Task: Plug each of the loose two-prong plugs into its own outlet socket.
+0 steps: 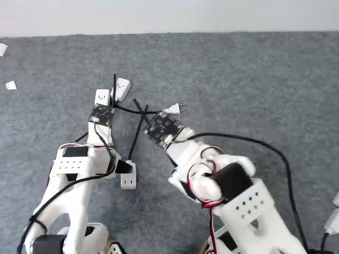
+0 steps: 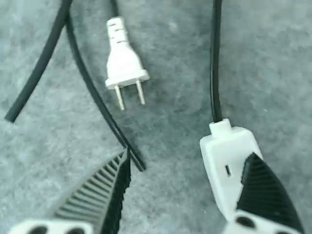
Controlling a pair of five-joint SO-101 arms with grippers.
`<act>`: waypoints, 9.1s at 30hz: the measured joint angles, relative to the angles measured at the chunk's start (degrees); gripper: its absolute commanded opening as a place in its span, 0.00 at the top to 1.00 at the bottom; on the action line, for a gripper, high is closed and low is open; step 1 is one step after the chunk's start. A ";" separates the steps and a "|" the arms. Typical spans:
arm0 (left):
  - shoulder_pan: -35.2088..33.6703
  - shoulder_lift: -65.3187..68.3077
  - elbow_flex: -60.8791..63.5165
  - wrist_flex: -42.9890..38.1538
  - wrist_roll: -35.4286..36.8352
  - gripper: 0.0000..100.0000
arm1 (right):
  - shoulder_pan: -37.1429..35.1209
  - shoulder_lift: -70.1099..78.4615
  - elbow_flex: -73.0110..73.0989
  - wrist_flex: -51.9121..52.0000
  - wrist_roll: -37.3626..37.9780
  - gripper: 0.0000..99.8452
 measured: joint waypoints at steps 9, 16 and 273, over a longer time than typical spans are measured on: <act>4.22 -0.70 -0.44 2.81 -8.79 0.66 | -2.64 -4.31 8.79 -9.85 -0.35 0.99; 3.43 -0.35 0.62 1.32 2.20 0.66 | -1.41 -11.16 8.79 -10.37 -1.49 0.99; -1.41 -36.13 19.96 -3.43 15.47 0.99 | -1.05 12.22 26.90 -61.27 -21.27 0.99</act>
